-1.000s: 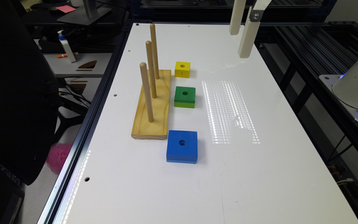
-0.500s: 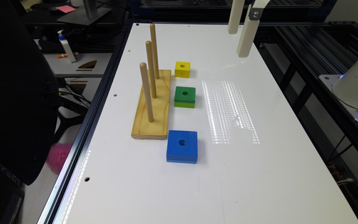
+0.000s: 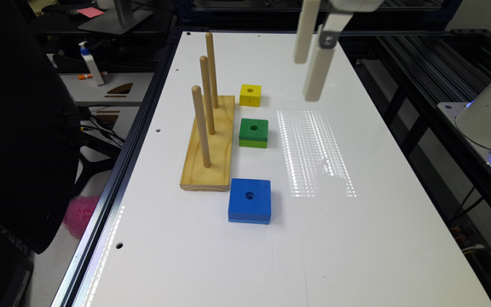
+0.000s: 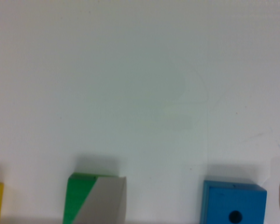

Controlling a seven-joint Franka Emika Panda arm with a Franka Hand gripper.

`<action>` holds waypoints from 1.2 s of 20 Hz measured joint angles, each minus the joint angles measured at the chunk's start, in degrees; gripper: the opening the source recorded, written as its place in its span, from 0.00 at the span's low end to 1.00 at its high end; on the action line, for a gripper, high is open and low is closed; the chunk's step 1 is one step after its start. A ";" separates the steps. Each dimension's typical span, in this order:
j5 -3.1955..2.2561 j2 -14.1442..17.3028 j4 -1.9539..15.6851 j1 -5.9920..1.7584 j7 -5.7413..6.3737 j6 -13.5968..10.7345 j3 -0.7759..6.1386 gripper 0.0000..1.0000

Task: Pick up blue block.

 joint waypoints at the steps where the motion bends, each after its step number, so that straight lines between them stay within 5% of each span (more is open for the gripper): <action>1: 0.00 0.91 0.95 0.00 0.42 0.00 0.40 1.00; 6: -0.04 4.15 4.19 -0.02 2.32 -0.01 2.34 1.00; 17: -0.04 4.80 4.18 -0.09 2.35 0.06 2.37 1.00; 24: -0.10 8.32 4.07 -0.13 2.35 2.81 2.36 1.00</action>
